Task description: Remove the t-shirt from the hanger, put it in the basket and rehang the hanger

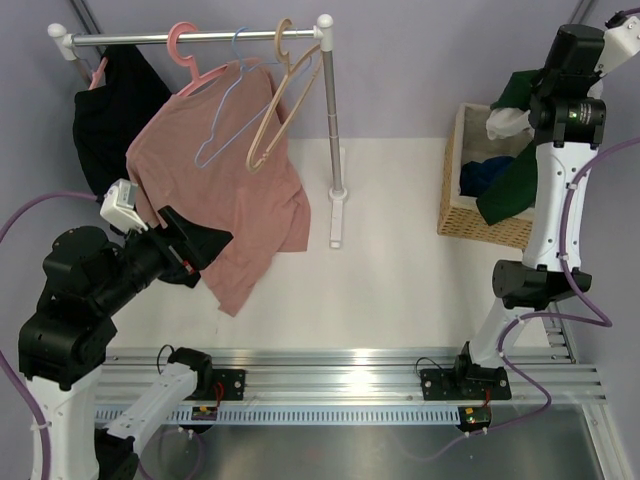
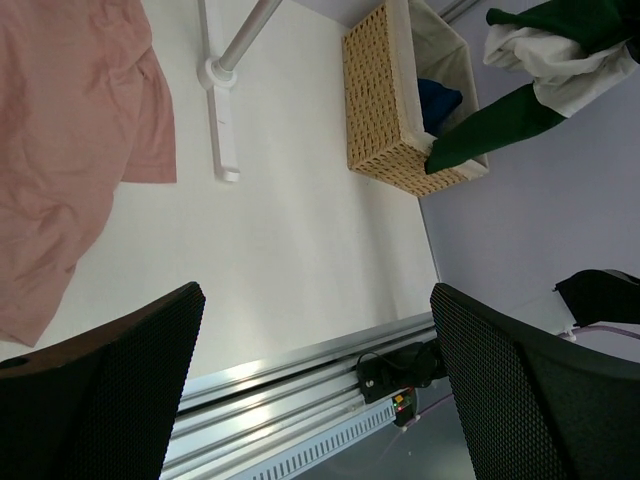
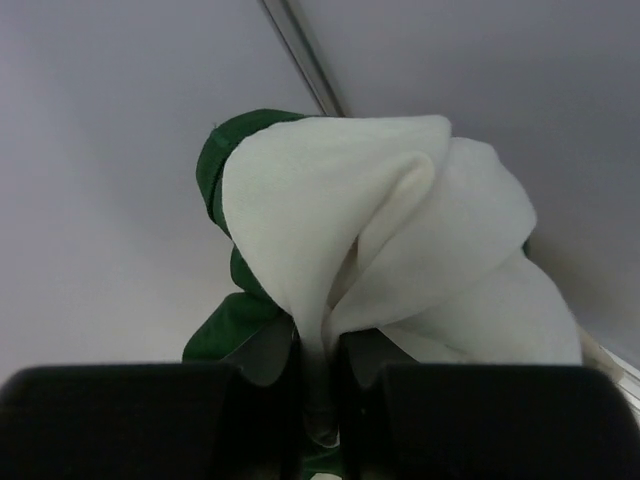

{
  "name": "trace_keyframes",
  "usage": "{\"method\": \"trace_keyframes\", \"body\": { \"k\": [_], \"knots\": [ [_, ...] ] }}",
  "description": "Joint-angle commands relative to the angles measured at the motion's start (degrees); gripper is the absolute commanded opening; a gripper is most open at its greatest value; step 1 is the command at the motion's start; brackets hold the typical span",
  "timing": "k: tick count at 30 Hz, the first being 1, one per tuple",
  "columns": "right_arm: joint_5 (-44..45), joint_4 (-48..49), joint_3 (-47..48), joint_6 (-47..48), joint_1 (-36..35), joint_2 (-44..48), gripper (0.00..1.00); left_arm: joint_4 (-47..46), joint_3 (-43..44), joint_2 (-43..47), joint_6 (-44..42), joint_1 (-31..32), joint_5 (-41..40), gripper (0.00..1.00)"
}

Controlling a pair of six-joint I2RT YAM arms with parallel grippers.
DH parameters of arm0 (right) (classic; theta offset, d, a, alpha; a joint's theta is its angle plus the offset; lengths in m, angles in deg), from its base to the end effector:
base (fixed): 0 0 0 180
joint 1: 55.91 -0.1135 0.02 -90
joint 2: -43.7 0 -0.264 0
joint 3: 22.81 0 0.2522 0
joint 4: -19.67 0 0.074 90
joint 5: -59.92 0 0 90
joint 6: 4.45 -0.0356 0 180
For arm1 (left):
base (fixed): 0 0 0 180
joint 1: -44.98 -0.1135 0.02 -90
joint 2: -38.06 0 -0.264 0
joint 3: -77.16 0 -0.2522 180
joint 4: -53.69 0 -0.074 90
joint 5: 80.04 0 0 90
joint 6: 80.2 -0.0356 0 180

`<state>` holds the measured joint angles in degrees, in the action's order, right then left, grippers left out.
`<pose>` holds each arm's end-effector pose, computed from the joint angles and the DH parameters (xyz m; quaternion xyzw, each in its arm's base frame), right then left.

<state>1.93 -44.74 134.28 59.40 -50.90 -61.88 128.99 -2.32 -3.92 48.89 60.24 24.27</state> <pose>0.3464 -0.0493 0.5419 0.3674 0.6780 -0.1021 0.6284 0.0549 -0.0241 0.4739 -0.0917 0.7945 -0.3592 0.4809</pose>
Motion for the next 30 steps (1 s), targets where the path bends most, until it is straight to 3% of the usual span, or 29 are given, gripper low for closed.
{"method": "trace_keyframes", "body": {
  "k": [1,6,11,13,16,20,26,30],
  "knots": [
    [-4.7,9.4,5.1,-1.8,-0.6,0.1,0.00,-3.3,0.1,0.0,0.1,-0.1,-0.9,0.99],
    [-7.3,14.9,9.6,-1.8,-0.6,-2.5,0.00,-5.1,0.4,-1.6,0.1,-0.1,-1.0,0.99],
    [-11.4,23.2,7.9,-1.7,-0.6,-2.9,0.00,-6.5,0.1,-2.2,0.3,-0.1,-1.1,0.99],
    [-10.0,22.3,8.0,-2.2,-0.6,-3.5,0.00,-6.8,0.3,-2.6,0.2,-0.1,-1.0,0.99],
    [-6.4,22.0,3.6,-3.0,-0.6,-2.5,0.00,-6.8,1.0,-3.1,-0.4,-0.1,-1.1,0.99],
    [-2.7,24.5,-10.7,-3.3,-0.4,0.0,0.00,-6.3,1.0,-3.2,-0.9,-0.1,-1.1,0.99],
    [-0.6,23.8,-25.4,-11.7,1.8,1.3,0.00,-4.4,0.2,-3.4,-1.6,-0.1,-2.0,0.99],
    [8.9,14.4,-25.4,-18.1,2.3,-1.6,0.00,-3.3,-0.4,-3.5,-2.0,-0.1,-2.8,0.99]
  ]
}}
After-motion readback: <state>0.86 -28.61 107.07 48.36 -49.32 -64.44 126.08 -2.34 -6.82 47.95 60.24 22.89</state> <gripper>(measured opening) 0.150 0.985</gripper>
